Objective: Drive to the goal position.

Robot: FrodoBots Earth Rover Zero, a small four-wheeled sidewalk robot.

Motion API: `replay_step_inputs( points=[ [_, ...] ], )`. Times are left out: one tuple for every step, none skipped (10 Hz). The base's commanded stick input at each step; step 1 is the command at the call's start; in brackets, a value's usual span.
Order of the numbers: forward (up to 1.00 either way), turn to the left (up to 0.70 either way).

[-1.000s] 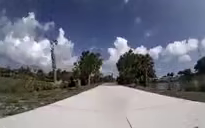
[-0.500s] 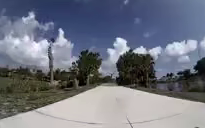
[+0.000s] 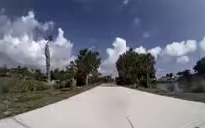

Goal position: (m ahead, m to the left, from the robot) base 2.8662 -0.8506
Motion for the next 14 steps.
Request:
replay_step_inputs(
  points=[
    [0.85,0.0],
    [0.85,0.0],
    [0.85,0.0],
    [0.85,0.0],
    [0.85,0.0],
    [0.85,0.0],
    [0.85,0.0],
    [0.85,0.0],
    [0.85,0.0],
    [0.85,0.0],
    [0.85,0.0],
    [0.85,0.0],
    [0.85,0.0],
    [0.85,0.0]
  ],
)
